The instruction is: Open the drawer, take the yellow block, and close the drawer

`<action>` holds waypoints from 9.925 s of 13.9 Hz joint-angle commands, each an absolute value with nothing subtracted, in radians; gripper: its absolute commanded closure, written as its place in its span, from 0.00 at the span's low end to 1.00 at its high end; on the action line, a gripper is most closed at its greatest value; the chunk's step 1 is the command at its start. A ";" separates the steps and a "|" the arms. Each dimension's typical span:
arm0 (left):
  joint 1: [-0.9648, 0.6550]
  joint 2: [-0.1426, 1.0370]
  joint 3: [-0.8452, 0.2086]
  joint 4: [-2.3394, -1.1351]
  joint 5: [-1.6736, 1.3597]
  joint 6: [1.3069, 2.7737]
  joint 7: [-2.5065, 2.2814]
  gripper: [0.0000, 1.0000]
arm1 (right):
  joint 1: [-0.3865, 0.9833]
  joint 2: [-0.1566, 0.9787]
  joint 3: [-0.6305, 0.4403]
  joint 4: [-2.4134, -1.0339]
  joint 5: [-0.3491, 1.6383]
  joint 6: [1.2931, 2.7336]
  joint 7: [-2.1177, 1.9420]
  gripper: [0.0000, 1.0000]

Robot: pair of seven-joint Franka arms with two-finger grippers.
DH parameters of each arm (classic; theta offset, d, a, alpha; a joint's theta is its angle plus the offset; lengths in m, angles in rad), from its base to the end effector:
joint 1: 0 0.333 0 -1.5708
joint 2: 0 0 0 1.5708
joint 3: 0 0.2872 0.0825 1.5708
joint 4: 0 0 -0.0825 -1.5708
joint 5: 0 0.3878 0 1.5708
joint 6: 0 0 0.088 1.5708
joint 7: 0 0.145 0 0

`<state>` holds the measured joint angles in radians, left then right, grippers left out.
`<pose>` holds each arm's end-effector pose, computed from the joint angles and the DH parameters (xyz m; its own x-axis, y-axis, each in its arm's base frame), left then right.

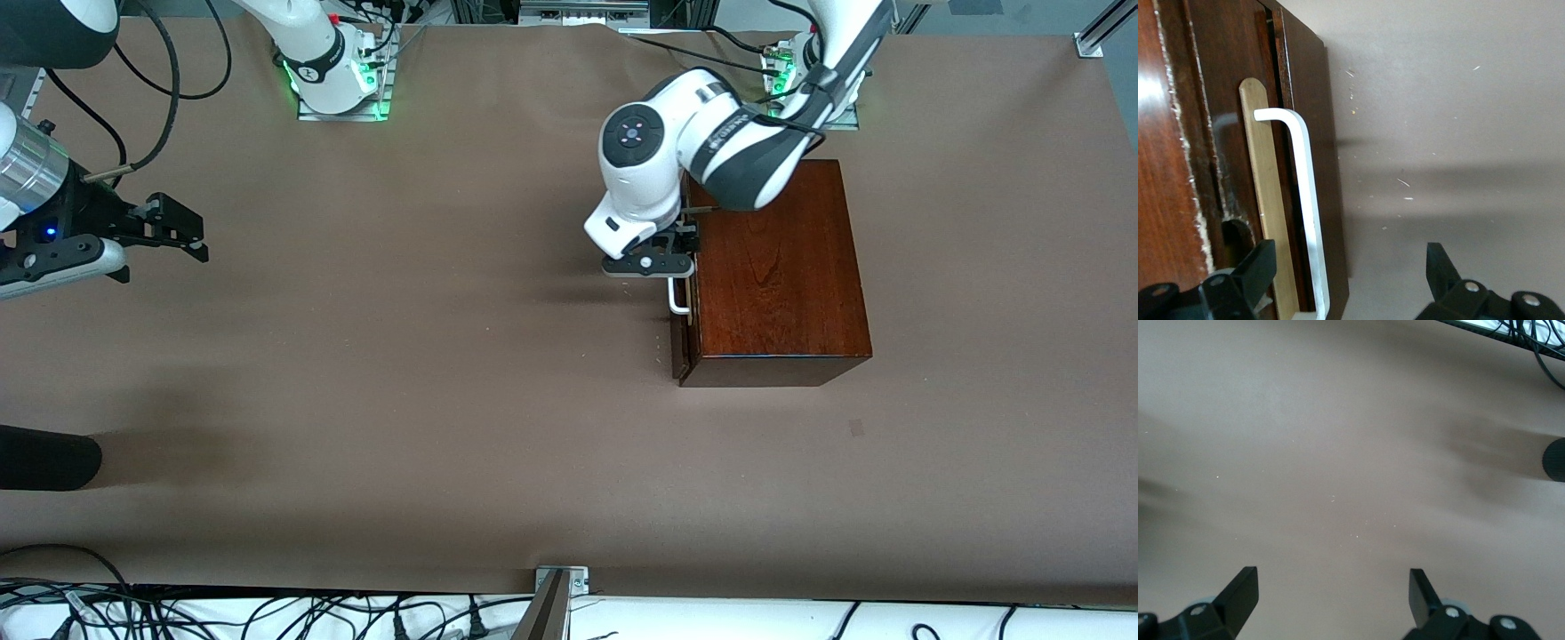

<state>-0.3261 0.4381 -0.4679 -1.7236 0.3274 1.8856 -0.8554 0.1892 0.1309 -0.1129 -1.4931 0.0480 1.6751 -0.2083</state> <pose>0.4651 -0.4044 0.2720 0.9956 -0.0498 -0.0793 -0.0666 -0.9719 -0.2256 0.6035 0.0561 0.5290 0.9590 0.2774 0.0576 0.2790 -0.9600 -0.0218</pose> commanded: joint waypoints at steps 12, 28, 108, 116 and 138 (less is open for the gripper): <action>-0.348 0.509 -0.463 -1.758 0.506 1.902 -0.968 0.00 | 0.189 0.118 -0.115 -1.499 0.063 1.661 -0.199 0.00; -0.379 0.531 -0.463 -1.752 0.518 1.917 -1.017 0.00 | 0.189 0.118 -0.115 -1.497 0.063 1.663 -0.199 0.00; -0.051 -0.003 -0.020 -1.675 0.009 1.674 -0.029 0.00 | 1.015 0.814 -0.072 -1.092 -0.066 2.100 -0.411 0.00; -0.052 -0.003 -0.020 -1.674 0.009 1.674 -0.028 0.00 | 1.035 0.853 -0.071 -1.051 -0.098 2.095 -0.416 0.00; -0.055 -0.003 -0.020 -1.674 0.009 1.675 -0.028 0.00 | 1.058 0.900 -0.083 -1.026 -0.115 2.099 -0.400 1.00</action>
<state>-0.0481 0.0057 -0.0234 -1.6819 0.0087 1.6890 -0.0318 1.0494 0.8945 -0.0736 -1.0680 -0.0973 2.1259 -0.4052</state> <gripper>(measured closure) 0.000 0.445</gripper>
